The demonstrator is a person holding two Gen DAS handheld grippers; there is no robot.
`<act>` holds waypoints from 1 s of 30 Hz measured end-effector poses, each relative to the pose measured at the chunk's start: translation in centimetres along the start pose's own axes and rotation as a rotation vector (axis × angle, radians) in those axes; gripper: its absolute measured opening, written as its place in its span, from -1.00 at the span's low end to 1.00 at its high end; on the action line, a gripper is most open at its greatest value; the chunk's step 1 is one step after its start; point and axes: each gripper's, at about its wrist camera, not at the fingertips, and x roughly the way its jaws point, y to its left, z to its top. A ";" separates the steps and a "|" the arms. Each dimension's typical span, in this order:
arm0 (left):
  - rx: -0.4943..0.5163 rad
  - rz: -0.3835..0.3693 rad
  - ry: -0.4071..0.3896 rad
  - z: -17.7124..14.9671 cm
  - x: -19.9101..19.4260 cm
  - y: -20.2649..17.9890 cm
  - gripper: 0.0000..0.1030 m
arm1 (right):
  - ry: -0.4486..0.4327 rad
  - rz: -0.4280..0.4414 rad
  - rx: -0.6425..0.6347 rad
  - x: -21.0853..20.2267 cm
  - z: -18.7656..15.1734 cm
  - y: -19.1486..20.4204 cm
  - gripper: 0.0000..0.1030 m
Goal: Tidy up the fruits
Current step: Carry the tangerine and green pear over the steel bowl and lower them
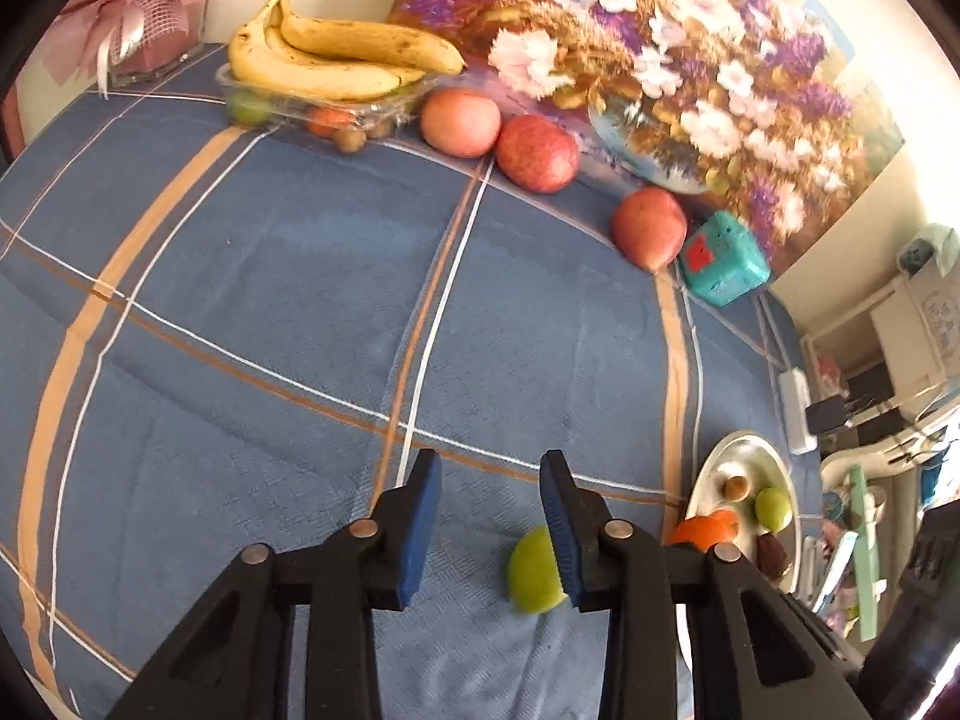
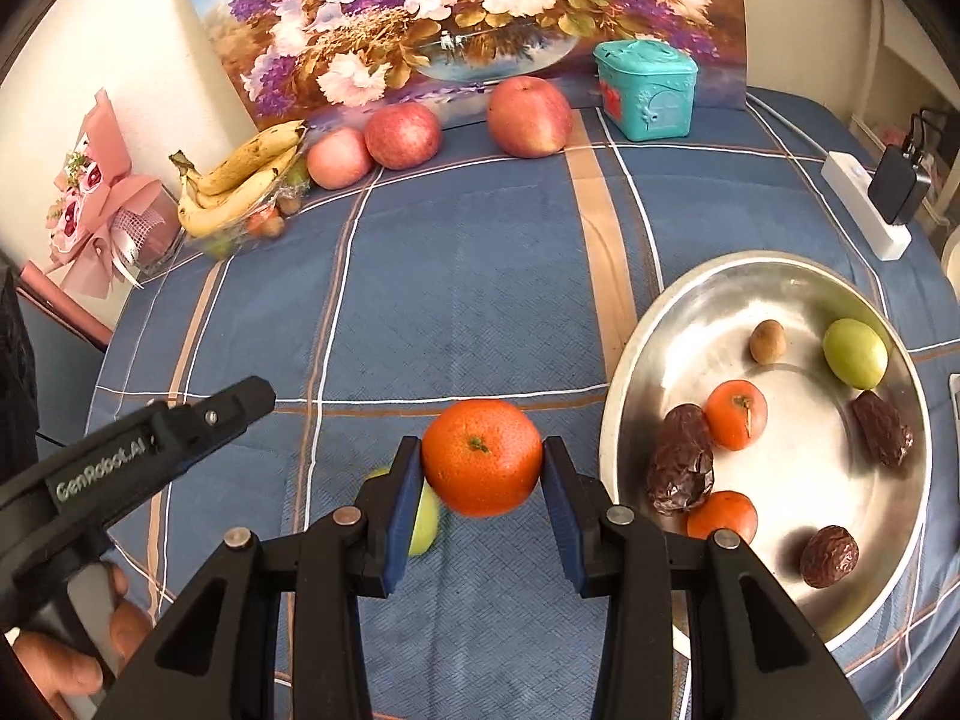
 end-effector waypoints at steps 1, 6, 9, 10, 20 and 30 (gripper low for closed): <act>0.004 0.002 0.023 -0.3 0.4 -0.1 -0.06 | 0.002 0.003 0.006 0.0 0.0 -0.2 -0.20; 0.003 -0.086 0.123 -1.3 2.4 -1.0 0.04 | -0.005 -0.007 0.059 -0.5 0.2 -1.8 -0.20; 0.032 -0.080 0.146 -1.7 3.2 -1.9 0.04 | -0.022 -0.025 0.086 -1.1 0.3 -2.9 -0.20; 0.047 -0.074 0.158 -1.8 3.5 -2.3 0.04 | -0.024 -0.026 0.097 -1.1 0.4 -3.2 -0.20; 0.140 -0.009 0.240 -3.8 6.2 -4.6 0.03 | -0.020 -0.018 0.145 -1.2 0.3 -4.6 -0.20; 0.123 -0.023 0.231 -3.9 5.7 -4.3 -0.20 | -0.017 -0.020 0.145 -1.1 0.3 -4.6 -0.20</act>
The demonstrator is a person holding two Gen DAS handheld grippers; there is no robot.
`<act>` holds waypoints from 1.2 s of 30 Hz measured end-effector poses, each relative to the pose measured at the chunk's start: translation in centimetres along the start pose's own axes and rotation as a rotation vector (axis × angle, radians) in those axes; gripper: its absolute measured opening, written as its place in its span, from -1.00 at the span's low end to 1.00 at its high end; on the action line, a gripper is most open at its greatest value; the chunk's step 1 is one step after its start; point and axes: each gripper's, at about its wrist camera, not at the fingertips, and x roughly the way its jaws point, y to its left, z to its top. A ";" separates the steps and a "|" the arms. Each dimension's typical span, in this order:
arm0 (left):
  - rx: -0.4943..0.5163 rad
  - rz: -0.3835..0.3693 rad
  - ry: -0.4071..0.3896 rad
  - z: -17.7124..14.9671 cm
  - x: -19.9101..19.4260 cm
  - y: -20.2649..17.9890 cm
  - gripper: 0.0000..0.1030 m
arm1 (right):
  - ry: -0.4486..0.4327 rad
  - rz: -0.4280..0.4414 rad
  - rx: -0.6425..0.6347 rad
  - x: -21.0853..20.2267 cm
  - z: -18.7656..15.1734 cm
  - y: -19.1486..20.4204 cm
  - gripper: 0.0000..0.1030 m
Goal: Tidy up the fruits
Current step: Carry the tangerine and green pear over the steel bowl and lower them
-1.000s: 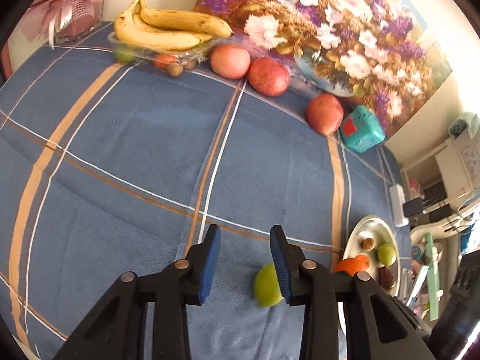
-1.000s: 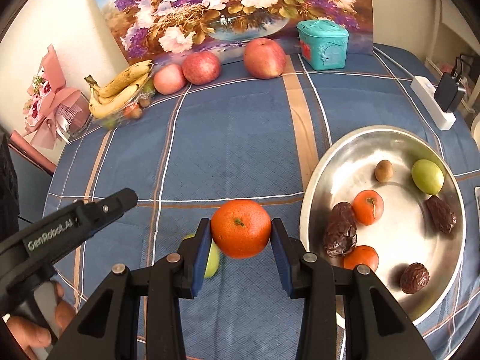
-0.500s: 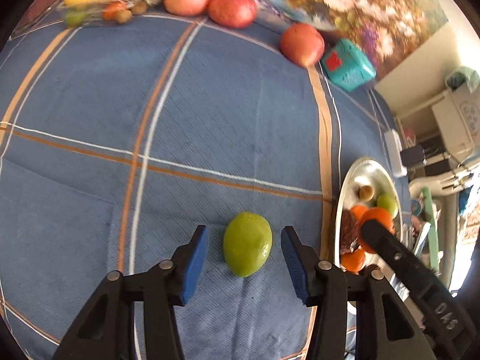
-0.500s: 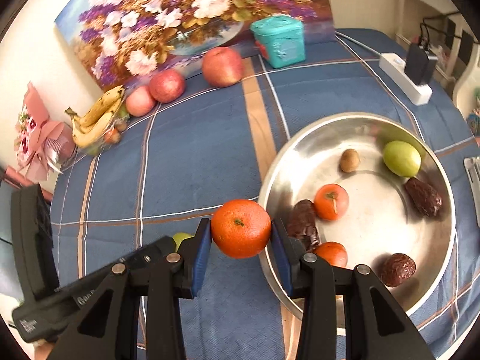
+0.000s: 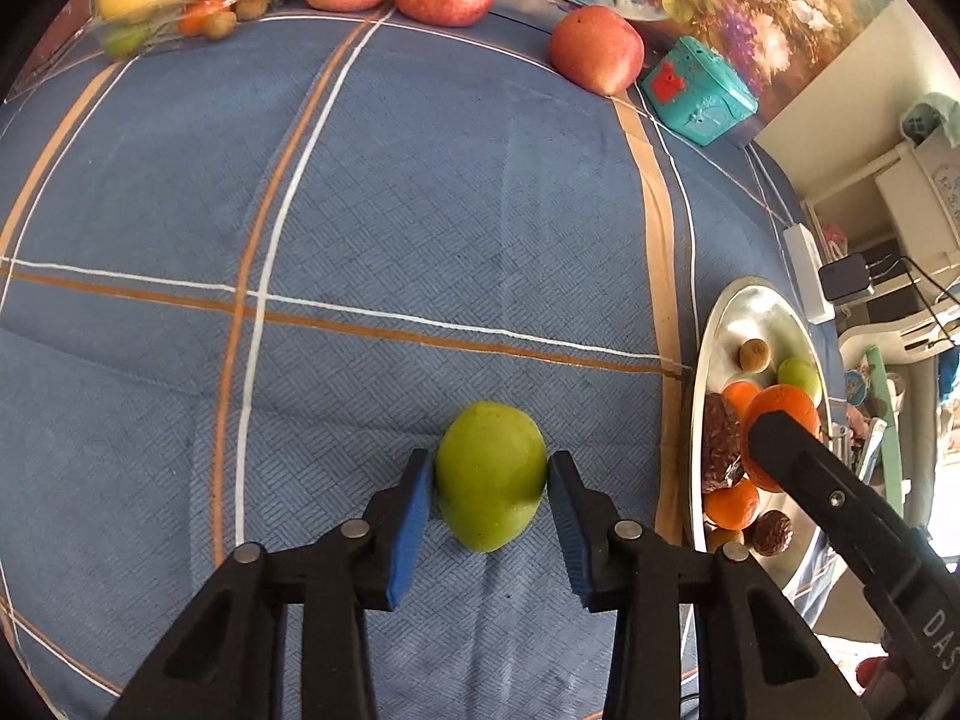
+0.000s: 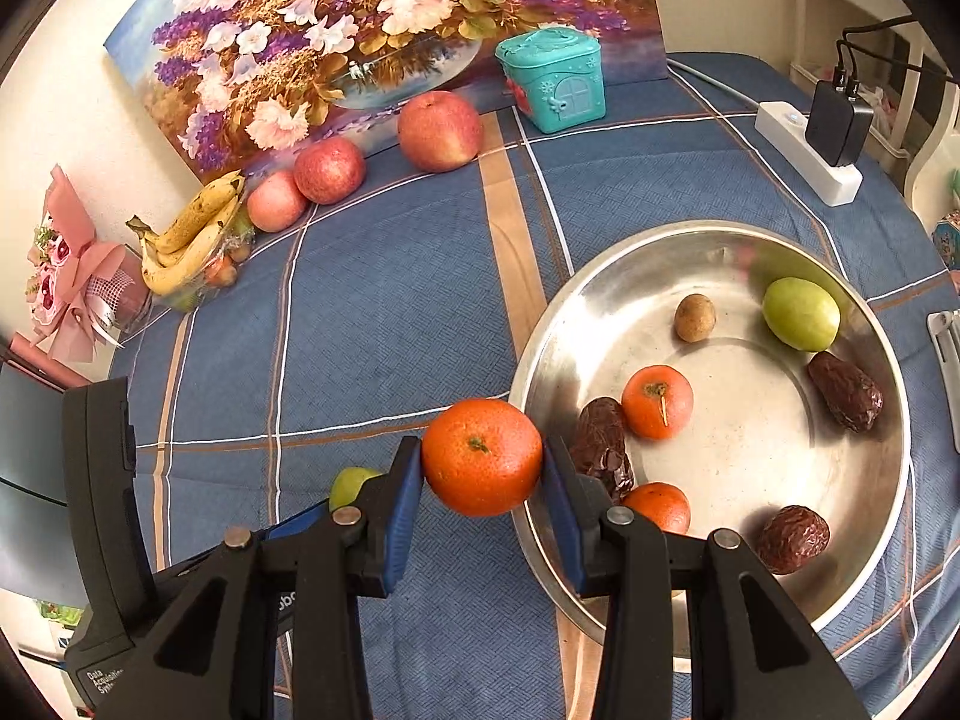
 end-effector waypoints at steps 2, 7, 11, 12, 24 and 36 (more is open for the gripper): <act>-0.004 -0.011 -0.014 0.0 -0.4 0.1 -0.20 | -0.001 0.002 0.004 0.0 0.0 -0.1 -0.20; -0.003 -0.088 -0.073 0.0 -1.8 0.1 -0.20 | -0.017 0.022 0.048 -0.4 0.2 -1.3 -0.20; 0.024 -0.142 -0.119 0.0 -2.7 -0.9 -0.20 | -0.045 -0.020 0.095 -1.1 0.5 -3.3 -0.20; 0.045 -0.149 -0.135 0.0 -3.0 -1.4 -0.20 | -0.050 -0.038 0.112 -1.3 0.5 -3.9 -0.20; 0.234 -0.233 -0.146 -0.9 -2.3 -8.4 -0.20 | -0.066 -0.111 0.246 -1.9 0.2 -9.0 -0.20; 0.315 -0.196 -0.078 -2.2 0.2 -11.5 -0.20 | -0.027 -0.117 0.248 -1.2 -0.1 -10.2 -0.19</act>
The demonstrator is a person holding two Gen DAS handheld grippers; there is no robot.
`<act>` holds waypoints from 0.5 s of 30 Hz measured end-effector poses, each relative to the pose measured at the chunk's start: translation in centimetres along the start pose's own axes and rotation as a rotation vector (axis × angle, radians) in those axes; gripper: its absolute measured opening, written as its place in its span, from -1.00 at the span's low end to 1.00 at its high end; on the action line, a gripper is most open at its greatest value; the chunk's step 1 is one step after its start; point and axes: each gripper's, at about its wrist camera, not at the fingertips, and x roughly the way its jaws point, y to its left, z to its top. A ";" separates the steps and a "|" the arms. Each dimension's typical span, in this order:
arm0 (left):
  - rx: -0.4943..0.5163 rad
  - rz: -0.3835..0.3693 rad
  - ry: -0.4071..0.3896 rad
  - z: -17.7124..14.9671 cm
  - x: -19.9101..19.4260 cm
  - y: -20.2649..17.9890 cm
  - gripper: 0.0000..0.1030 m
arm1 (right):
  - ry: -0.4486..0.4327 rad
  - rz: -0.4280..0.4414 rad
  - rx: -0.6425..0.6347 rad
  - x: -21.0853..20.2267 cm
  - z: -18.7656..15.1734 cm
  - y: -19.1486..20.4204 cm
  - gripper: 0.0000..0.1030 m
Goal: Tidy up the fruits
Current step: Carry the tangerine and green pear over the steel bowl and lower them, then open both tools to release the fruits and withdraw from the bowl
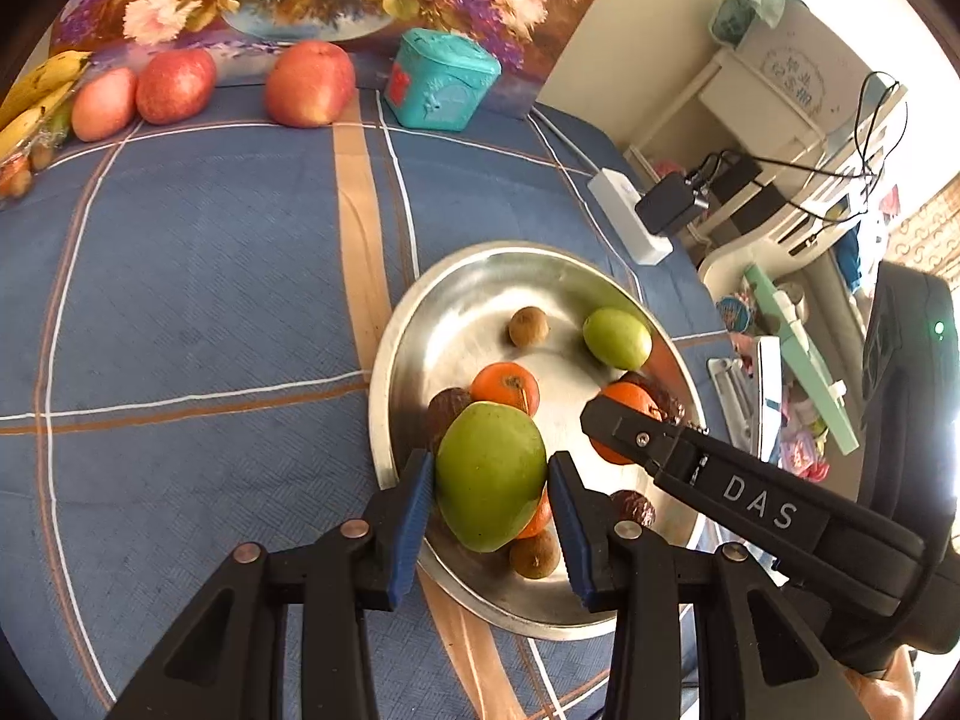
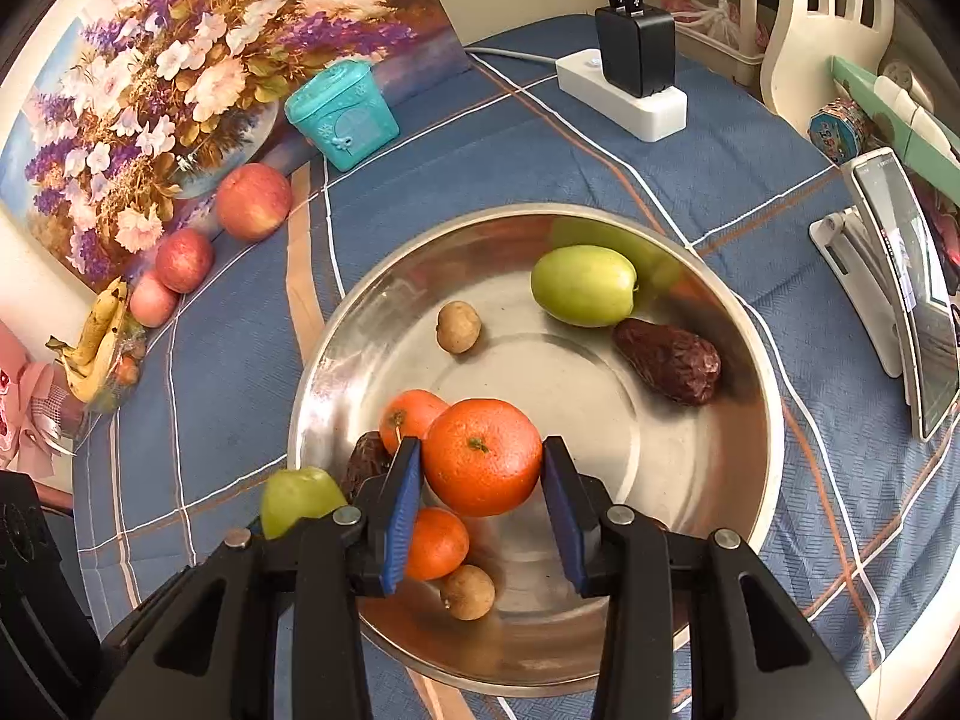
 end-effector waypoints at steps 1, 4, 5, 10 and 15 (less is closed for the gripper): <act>0.005 0.005 0.000 -0.1 0.0 0.0 -0.20 | 0.001 0.005 -0.002 0.0 -0.1 0.0 -0.19; 0.010 -0.007 -0.015 -0.1 -0.4 -0.2 -0.19 | 0.000 0.002 -0.012 0.1 -0.1 0.2 -0.19; 0.017 -0.004 -0.019 -0.1 -0.5 -0.3 -0.19 | -0.001 0.005 -0.011 0.1 -0.1 0.2 -0.19; 0.012 0.002 -0.018 -0.1 -0.6 -0.1 -0.19 | -0.003 0.004 -0.012 0.1 0.0 0.2 -0.19; -0.021 0.030 -0.029 0.1 -0.9 0.8 -0.18 | -0.004 0.001 -0.016 0.1 0.0 0.3 -0.18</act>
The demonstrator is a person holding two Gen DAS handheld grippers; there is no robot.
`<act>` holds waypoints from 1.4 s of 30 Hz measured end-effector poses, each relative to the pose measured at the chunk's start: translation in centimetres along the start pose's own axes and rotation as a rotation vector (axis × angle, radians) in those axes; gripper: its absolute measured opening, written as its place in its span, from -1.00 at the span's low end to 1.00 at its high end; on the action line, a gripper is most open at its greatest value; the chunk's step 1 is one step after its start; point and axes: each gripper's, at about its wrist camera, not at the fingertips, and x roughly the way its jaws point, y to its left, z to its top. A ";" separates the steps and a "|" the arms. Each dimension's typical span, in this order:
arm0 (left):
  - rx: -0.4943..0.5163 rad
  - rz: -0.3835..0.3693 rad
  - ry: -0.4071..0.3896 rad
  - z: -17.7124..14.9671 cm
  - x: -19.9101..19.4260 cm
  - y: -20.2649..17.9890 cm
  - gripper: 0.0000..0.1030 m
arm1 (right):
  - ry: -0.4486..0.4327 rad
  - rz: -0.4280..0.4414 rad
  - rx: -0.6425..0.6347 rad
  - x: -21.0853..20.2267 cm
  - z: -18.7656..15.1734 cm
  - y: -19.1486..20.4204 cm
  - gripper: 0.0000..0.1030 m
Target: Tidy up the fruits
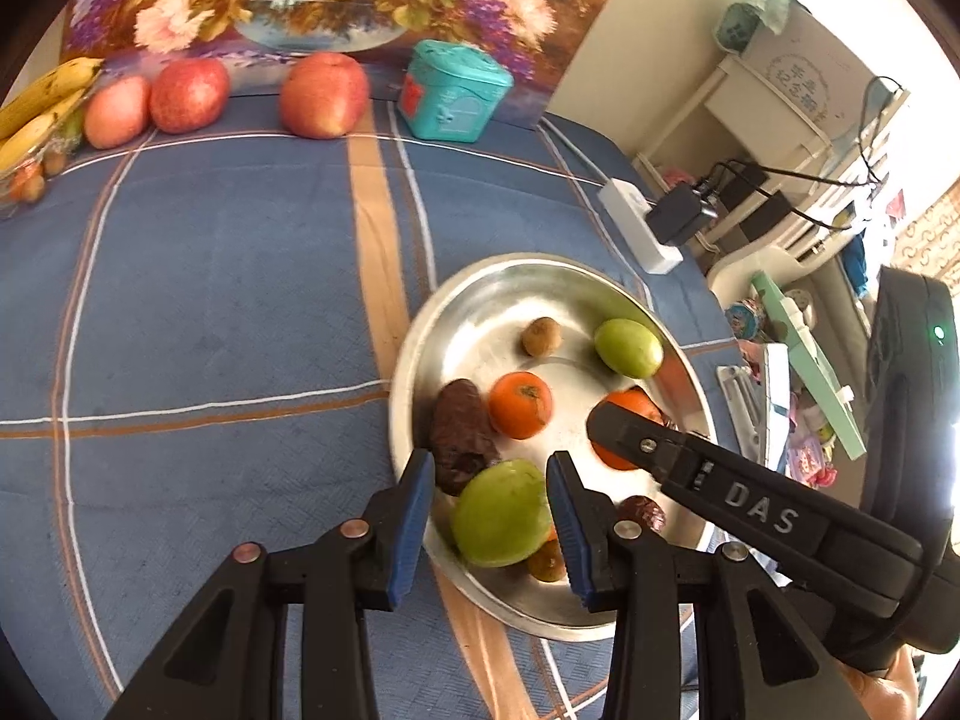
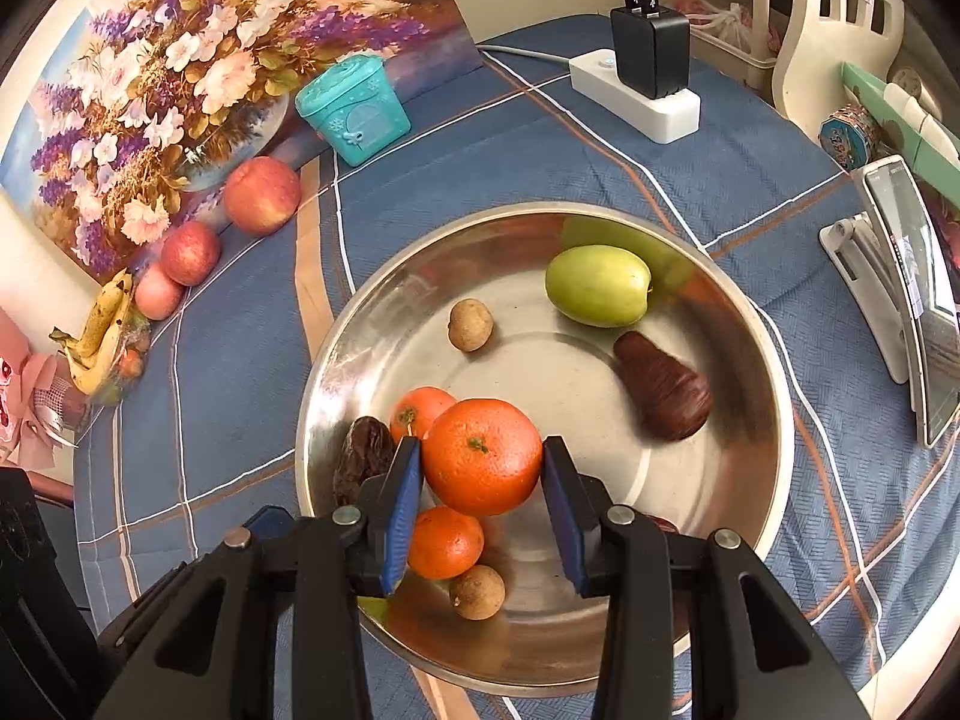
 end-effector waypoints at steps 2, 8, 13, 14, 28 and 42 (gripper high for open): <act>-0.017 0.017 -0.008 0.1 -0.2 0.6 -0.18 | -0.006 0.000 -0.003 -0.1 0.0 0.0 -0.14; -0.083 0.146 -0.037 0.2 -1.1 3.2 0.17 | -0.006 -0.007 -0.026 0.0 -0.1 0.6 -0.06; -0.126 0.302 -0.065 -0.2 -2.1 5.8 0.53 | -0.004 -0.018 -0.085 0.1 -0.7 2.0 -0.05; -0.140 0.313 -0.068 -0.3 -2.3 6.4 0.61 | 0.000 -0.019 -0.095 0.2 -0.9 2.2 -0.02; -0.138 0.518 -0.084 -2.3 -4.8 9.1 1.00 | -0.023 -0.042 -0.255 0.0 -3.8 5.0 0.86; -0.081 0.734 -0.047 -4.5 -7.3 7.6 1.00 | -0.051 -0.086 -0.333 -1.9 -6.3 6.1 0.86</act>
